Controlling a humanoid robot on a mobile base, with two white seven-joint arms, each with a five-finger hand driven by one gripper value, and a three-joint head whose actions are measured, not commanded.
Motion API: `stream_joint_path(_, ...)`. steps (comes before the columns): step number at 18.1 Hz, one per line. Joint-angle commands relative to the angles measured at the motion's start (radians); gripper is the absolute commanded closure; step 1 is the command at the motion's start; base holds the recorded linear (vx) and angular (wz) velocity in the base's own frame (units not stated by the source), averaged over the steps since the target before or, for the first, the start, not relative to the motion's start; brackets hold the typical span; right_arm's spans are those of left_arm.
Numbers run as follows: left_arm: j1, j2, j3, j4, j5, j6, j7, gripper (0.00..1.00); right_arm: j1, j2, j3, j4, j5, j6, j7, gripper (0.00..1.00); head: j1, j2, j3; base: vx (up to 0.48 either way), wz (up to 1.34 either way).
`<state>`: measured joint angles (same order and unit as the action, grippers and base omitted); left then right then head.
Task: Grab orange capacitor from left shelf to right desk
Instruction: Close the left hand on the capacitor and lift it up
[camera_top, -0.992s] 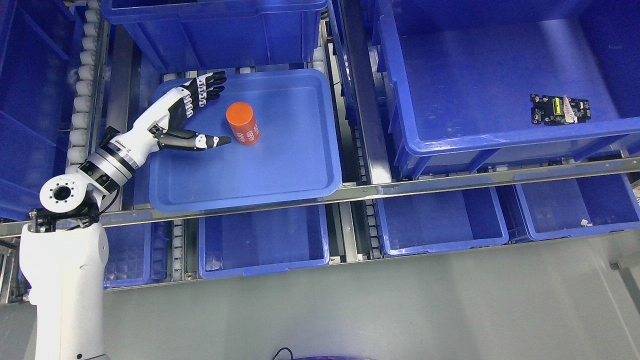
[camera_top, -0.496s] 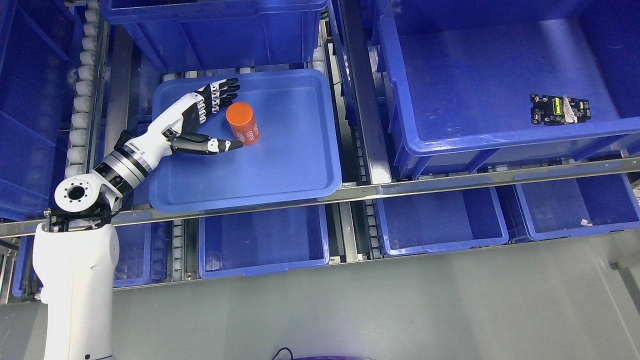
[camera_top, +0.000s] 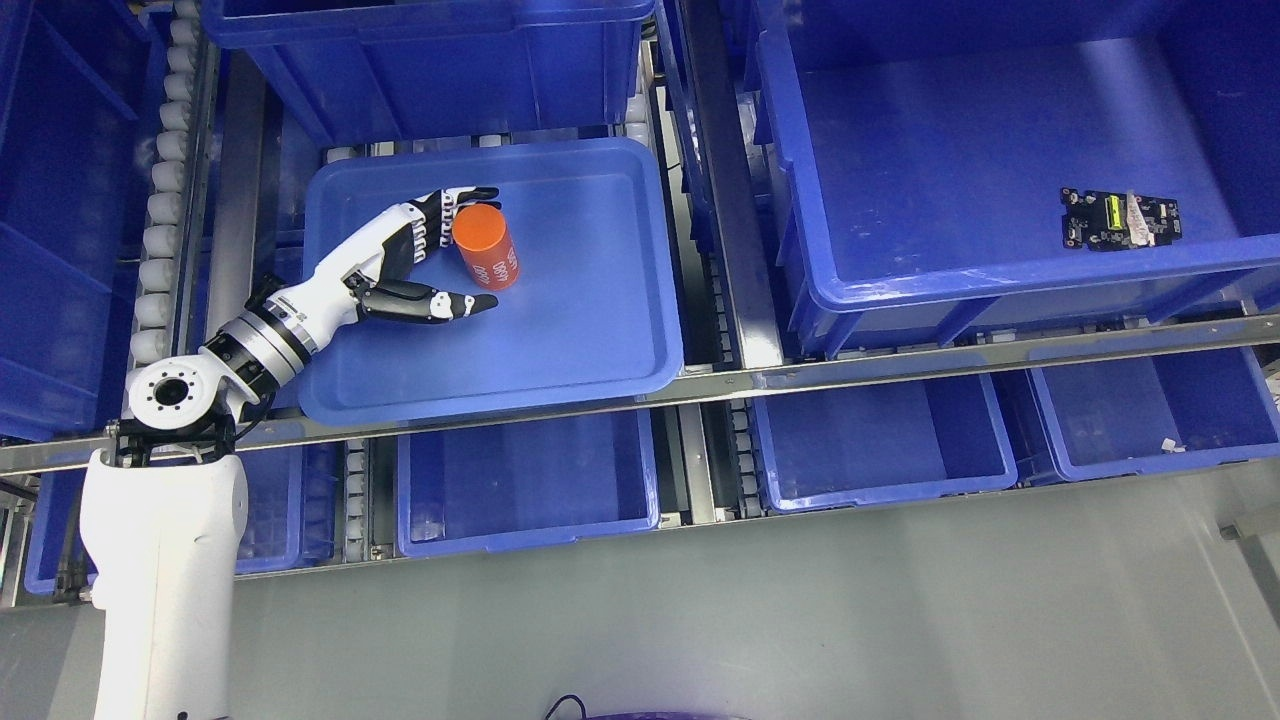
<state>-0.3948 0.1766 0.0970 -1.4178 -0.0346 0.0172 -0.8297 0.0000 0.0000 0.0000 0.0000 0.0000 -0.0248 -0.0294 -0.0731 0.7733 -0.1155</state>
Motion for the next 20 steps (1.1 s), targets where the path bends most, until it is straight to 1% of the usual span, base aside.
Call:
stream_joint_path(1, -0.001, -0.003, 0.004, 0.026, -0.008, -0.011, 0.0, 0.31, 0.02, -0.017, -0.012, -0.017, 0.005, 0.0, 0.0, 0.0, 0.0, 0.0, 0.0, 0.0, 0.0)
stream_joint_path(3, -0.002, -0.003, 0.019, 0.034, -0.008, -0.039, 0.001, 0.41, 0.02, -0.017, -0.012, -0.017, 0.005, 0.0, 0.0, 0.0, 0.0, 0.0, 0.0, 0.0, 0.0)
stream_joint_path(5, -0.002, 0.0, 0.027, 0.06, -0.008, -0.089, 0.0, 0.5, 0.02, -0.017, -0.012, -0.017, 0.005, 0.0, 0.0, 0.0, 0.0, 0.0, 0.0, 0.0, 0.0)
stream_joint_path(6, -0.001, 0.001, 0.027, 0.074, -0.008, -0.115, 0.0, 0.53, 0.02, -0.017, -0.012, -0.017, 0.005, 0.0, 0.0, 0.0, 0.0, 0.0, 0.0, 0.0, 0.0)
stream_joint_path(7, -0.002, 0.0, 0.029, 0.083, -0.008, -0.123, 0.0, 0.57, 0.02, -0.017, -0.012, -0.017, 0.005, 0.0, 0.0, 0.0, 0.0, 0.0, 0.0, 0.0, 0.0)
stream_joint_path(9, -0.001, -0.006, 0.056, 0.085, -0.008, -0.126, -0.002, 0.7, 0.02, -0.017, -0.012, -0.017, 0.005, 0.0, 0.0, 0.0, 0.0, 0.0, 0.0, 0.0, 0.0)
stream_joint_path(11, -0.001, -0.014, 0.069, 0.091, -0.008, -0.128, -0.002, 0.79, 0.02, -0.017, -0.012, -0.017, 0.005, 0.0, 0.0, 0.0, 0.0, 0.0, 0.0, 0.0, 0.0)
stream_joint_path(12, -0.001, -0.026, 0.082, 0.091, -0.007, -0.128, -0.002, 0.83, 0.02, -0.017, -0.012, -0.017, 0.005, 0.0, 0.0, 0.0, 0.0, 0.0, 0.0, 0.0, 0.0)
stream_joint_path(13, -0.005, -0.058, 0.122, 0.089, -0.002, -0.128, -0.003, 0.88, 0.02, -0.017, -0.012, -0.017, 0.005, 0.0, 0.0, 0.0, 0.0, 0.0, 0.0, 0.0, 0.0)
stream_joint_path(14, -0.013, -0.104, 0.162, 0.088, 0.008, -0.126, -0.003, 0.9, 0.02, -0.017, -0.012, -0.017, 0.005, 0.0, 0.0, 0.0, 0.0, 0.0, 0.0, 0.0, 0.0)
stream_joint_path(15, -0.022, -0.159, 0.212, 0.079, 0.036, -0.126, -0.003, 0.9, 0.02, -0.017, -0.012, -0.017, 0.005, 0.0, 0.0, 0.0, 0.0, 0.0, 0.0, 0.0, 0.0)
stream_joint_path(16, -0.038, -0.159, 0.26, 0.063, 0.068, -0.126, -0.002, 0.9, 0.02, -0.017, -0.012, -0.017, 0.005, 0.0, 0.0, 0.0, 0.0, 0.0, 0.0, 0.0, 0.0)
stream_joint_path(17, -0.042, -0.159, 0.28, 0.033, 0.099, -0.125, 0.007, 0.9, 0.02, -0.017, -0.012, -0.017, 0.005, 0.0, 0.0, 0.0, 0.0, 0.0, 0.0, 0.0, 0.0)
stream_joint_path(18, -0.042, -0.159, 0.28, 0.008, 0.155, -0.125, 0.024, 0.9, 0.02, -0.017, -0.012, -0.017, 0.005, 0.0, 0.0, 0.0, 0.0, 0.0, 0.0, 0.0, 0.0)
stream_joint_path(20, -0.044, -0.159, 0.277, -0.036, 0.263, -0.126, 0.098, 0.89, 0.02, -0.017, -0.012, -0.017, 0.005, 0.0, 0.0, 0.0, 0.0, 0.0, 0.0, 0.0, 0.0)
